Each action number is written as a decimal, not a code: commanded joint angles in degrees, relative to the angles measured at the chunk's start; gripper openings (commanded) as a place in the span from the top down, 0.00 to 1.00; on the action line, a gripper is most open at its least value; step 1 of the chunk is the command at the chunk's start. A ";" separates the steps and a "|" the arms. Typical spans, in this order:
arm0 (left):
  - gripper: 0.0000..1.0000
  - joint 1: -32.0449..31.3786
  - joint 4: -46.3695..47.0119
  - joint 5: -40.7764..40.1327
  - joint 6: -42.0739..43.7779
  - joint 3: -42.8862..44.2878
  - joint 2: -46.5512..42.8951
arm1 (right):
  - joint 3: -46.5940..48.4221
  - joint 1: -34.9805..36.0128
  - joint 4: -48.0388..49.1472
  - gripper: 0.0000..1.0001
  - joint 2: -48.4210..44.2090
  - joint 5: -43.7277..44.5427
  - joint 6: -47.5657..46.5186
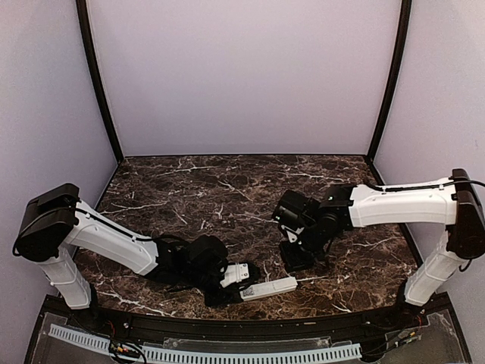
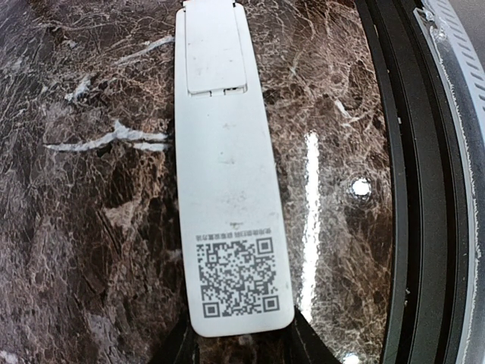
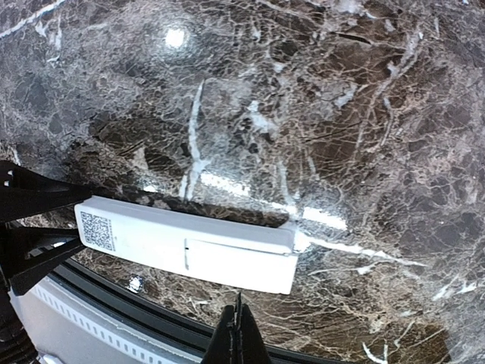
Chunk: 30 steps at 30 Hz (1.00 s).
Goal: Load the batteries into the remote control
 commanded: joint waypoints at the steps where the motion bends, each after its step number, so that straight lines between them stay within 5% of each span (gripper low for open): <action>1: 0.65 0.09 -2.44 0.79 0.18 0.30 1.41 | -0.18 0.78 3.47 1.00 1.76 -2.51 -0.02; 15: 0.65 0.09 -2.49 0.90 -0.08 0.38 1.66 | -7.80 0.98 9.58 1.00 8.02 -3.78 0.58; 30: 0.65 0.18 -2.65 1.07 -0.01 0.44 1.67 | 0.76 -0.84 1.52 1.00 -1.10 1.96 0.80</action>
